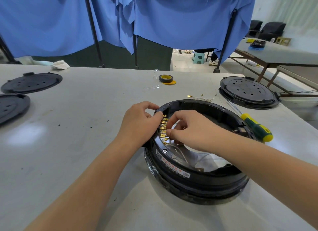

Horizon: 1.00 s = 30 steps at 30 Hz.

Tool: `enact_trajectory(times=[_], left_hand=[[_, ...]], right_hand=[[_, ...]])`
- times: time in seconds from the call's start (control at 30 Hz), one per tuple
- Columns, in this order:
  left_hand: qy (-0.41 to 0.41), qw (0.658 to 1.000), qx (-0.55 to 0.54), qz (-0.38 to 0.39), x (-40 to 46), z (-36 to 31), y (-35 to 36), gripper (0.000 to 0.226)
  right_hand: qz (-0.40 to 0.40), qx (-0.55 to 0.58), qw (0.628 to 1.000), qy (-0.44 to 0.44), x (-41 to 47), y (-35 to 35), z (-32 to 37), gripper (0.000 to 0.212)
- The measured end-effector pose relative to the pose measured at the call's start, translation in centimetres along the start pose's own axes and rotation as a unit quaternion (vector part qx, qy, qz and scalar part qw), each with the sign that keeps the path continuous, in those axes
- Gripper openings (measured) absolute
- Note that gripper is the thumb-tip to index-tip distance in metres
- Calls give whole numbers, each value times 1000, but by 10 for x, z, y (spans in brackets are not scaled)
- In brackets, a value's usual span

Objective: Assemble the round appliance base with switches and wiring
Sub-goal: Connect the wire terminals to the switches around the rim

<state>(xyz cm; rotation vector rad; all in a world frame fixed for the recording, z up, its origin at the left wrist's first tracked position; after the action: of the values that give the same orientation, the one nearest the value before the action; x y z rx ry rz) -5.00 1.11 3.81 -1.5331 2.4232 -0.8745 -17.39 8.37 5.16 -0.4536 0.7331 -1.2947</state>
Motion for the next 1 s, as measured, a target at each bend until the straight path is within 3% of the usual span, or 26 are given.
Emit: enact_trajectory(times=[0.23,0.5,1.0], left_hand=[[1,1000,-5,-5,1,-3,0,4],[2,1000,2,-5,0,-2,0,6],[1,1000,-1,-5,0,0,1,6]], right_hand=[[38,-105,993,-42,-17,-4,10,7],[-17,-158,986,-50,-14,6,17,15],[-24,-137,989,-46,-13,7,8,15]])
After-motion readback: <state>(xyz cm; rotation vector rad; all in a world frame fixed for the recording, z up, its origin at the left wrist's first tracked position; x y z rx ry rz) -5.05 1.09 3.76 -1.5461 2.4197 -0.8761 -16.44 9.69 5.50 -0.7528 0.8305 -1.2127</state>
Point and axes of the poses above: each hand's wrist, its own x-axis towards the middle knuckle, its own y-axis out of the palm, z = x × y, the point moved 6 cm from there along x, towards the middle knuckle, and after that the axes turned 14 degrees about z, right-handed, at the moved point
